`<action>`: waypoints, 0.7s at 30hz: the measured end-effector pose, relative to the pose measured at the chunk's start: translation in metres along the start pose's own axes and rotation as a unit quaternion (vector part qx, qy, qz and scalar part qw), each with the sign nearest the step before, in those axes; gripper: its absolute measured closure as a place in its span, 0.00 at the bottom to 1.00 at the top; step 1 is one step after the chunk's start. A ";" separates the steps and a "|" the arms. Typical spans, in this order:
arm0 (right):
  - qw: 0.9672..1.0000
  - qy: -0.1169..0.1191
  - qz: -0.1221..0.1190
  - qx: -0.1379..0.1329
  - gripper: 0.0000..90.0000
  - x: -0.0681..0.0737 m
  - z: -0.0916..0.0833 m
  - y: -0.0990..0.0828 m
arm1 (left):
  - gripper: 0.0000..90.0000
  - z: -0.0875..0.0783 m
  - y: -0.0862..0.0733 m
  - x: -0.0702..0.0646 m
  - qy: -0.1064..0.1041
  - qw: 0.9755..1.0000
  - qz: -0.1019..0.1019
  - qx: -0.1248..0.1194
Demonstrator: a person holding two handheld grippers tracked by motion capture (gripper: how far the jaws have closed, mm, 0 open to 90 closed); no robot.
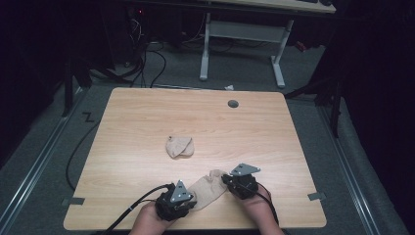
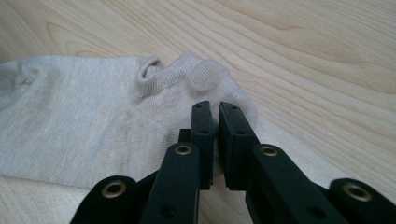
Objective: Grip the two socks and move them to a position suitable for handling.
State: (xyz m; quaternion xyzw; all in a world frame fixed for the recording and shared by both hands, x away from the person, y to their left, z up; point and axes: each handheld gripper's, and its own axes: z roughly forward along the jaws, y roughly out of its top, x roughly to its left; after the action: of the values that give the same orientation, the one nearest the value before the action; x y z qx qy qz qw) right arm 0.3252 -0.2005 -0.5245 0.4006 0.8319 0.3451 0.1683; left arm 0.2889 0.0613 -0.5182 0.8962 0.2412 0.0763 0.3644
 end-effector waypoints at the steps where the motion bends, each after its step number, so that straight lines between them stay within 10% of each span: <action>1: 1.000 0.003 -0.001 0.000 0.94 0.001 0.000 0.000 | 0.81 0.000 0.000 0.000 0.000 1.000 0.000 0.000; 15: 0.998 0.055 -0.021 -0.009 0.94 0.035 -0.005 0.001 | 0.78 -0.028 -0.017 0.042 0.064 0.997 -0.034 0.008; 21: 0.998 0.028 -0.031 -0.051 0.94 0.032 -0.008 0.024 | 0.77 -0.082 -0.040 0.099 0.091 0.980 -0.158 -0.080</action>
State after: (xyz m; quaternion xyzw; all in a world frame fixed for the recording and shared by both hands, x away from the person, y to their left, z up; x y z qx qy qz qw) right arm 0.3144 -0.1681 -0.5018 0.3562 0.8295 0.3926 0.1761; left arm 0.3342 0.1847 -0.4898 0.8039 0.4051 0.1184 0.4191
